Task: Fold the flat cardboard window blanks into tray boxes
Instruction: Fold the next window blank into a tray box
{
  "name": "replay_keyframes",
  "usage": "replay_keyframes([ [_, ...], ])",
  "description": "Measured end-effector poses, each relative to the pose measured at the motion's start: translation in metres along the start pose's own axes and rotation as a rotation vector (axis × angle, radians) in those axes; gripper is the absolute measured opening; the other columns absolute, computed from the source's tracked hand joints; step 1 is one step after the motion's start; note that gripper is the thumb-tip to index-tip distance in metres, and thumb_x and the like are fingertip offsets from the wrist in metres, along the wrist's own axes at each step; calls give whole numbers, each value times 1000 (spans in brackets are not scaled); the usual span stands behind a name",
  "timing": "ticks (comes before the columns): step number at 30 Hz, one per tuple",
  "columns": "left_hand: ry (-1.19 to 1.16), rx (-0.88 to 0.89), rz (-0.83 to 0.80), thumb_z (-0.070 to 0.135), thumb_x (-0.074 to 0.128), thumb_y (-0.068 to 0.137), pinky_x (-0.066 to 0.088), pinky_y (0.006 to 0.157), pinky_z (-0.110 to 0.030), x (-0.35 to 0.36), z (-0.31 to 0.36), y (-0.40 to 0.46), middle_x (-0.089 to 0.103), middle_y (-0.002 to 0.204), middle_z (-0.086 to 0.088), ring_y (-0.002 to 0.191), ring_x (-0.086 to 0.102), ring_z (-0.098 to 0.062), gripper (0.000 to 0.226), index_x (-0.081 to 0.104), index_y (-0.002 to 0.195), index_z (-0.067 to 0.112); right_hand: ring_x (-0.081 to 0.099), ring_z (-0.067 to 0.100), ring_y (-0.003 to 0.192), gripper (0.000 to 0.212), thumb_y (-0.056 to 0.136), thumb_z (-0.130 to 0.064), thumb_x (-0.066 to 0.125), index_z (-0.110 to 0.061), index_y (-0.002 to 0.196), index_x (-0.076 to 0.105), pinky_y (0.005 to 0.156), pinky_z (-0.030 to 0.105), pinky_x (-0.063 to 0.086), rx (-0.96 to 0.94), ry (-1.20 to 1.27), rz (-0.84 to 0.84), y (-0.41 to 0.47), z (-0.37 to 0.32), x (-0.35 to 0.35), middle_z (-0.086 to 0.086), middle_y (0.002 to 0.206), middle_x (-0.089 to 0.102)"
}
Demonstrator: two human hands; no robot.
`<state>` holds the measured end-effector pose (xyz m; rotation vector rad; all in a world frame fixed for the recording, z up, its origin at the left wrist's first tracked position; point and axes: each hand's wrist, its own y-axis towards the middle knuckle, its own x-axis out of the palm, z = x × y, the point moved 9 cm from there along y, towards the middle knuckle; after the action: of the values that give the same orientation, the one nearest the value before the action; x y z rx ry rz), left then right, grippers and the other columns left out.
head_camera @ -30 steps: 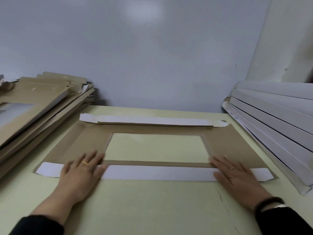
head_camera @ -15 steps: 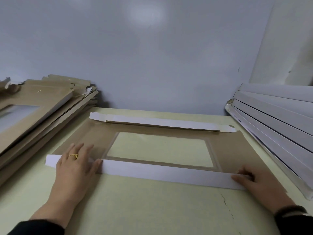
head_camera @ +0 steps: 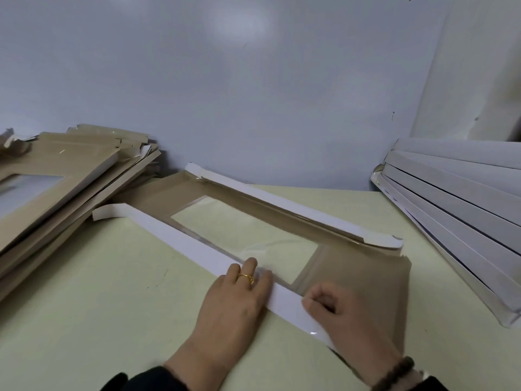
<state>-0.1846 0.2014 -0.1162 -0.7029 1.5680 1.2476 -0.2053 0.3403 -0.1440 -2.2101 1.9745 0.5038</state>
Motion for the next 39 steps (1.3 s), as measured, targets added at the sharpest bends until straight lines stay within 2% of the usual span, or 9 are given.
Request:
replay_keyframes([
  [4,42,24,-32,15,80,47,35,33,-15,2,-4,-3,66,80,1,59,60,-15,41,73,87,20,53,3,64,9,79,-19,68,-26,77,64,64,21,43,-17,-36,-146,-13,-9,15,-8,70,63],
  [9,-139,-68,7,2,60,65,48,49,-16,-3,-37,-8,63,93,0,81,65,-16,46,70,107,20,36,-17,113,72,50,-61,62,-59,118,40,92,-3,26,-438,-687,-332,-38,-36,12,-47,118,40],
  [12,-192,-115,18,6,45,90,41,84,-15,4,-60,-11,42,125,10,114,43,-6,54,41,136,35,48,-8,105,77,50,-57,63,-33,124,55,88,10,40,-583,-865,-314,-48,-41,0,-24,120,54],
  [17,-427,-139,-32,27,43,95,41,86,-15,20,-79,-6,47,109,24,98,49,4,32,54,123,36,63,3,100,31,77,-14,63,-25,105,71,78,19,52,-613,-861,-302,-49,-42,-20,-14,113,65],
  [20,-419,-157,-58,37,45,93,41,79,-20,27,-88,-2,51,102,26,94,54,-4,26,61,112,30,61,-1,103,58,99,-15,13,-27,108,69,84,13,47,-667,-986,-230,-53,-44,1,-12,116,64],
  [28,-230,-105,-183,-9,42,80,25,105,-16,26,-111,5,31,148,9,130,40,-14,73,36,141,32,58,-4,105,71,98,-22,3,-39,94,72,89,11,45,-638,-1159,-330,-48,-27,60,-20,111,64],
  [33,-206,-14,73,0,64,70,36,89,-12,-30,-80,-15,58,117,3,105,59,-14,54,61,120,18,63,-5,95,85,97,-19,-7,-38,80,75,80,10,47,-611,-1188,-168,-39,-33,65,-22,98,68],
  [37,-228,211,-8,49,16,98,39,83,-13,-14,-6,-45,64,113,12,101,61,-4,52,60,117,29,64,-5,92,22,75,-52,62,-36,79,76,78,11,49,-563,-1051,-292,-38,-40,79,-21,96,69],
  [39,-129,250,-69,46,13,98,42,78,-12,1,5,-54,67,108,16,96,64,1,59,70,106,30,65,-4,91,43,39,-50,85,-34,78,76,75,11,51,-574,-1053,-282,-38,-36,81,-20,95,70],
])
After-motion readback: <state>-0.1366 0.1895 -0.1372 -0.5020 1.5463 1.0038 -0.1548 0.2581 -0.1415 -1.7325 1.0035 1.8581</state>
